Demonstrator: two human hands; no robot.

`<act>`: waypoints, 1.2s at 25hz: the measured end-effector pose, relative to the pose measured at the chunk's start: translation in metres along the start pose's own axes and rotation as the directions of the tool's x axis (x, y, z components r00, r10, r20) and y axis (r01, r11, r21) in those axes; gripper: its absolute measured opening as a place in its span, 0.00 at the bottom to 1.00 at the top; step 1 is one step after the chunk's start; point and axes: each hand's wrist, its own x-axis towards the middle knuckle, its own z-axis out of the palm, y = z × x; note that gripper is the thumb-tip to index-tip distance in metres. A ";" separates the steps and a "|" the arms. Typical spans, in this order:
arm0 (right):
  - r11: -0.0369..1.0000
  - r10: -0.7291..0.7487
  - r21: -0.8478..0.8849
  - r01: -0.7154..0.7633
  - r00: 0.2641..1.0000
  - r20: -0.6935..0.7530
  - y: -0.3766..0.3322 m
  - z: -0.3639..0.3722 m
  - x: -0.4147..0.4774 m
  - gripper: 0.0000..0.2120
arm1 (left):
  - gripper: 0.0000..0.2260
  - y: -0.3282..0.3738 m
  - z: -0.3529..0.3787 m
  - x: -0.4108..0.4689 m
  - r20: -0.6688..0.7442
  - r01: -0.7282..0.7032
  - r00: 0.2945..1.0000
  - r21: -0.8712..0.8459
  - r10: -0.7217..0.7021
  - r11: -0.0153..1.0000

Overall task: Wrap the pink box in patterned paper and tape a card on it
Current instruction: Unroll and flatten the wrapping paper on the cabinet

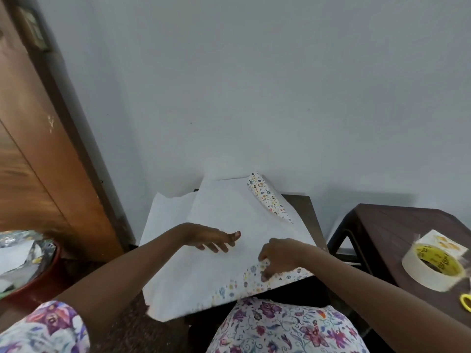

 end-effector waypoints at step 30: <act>0.998 -0.027 -0.068 0.006 0.949 -0.314 0.031 -0.009 0.063 0.50 | 0.30 0.007 -0.018 0.064 -0.087 0.038 0.996 0.374 -0.006 0.927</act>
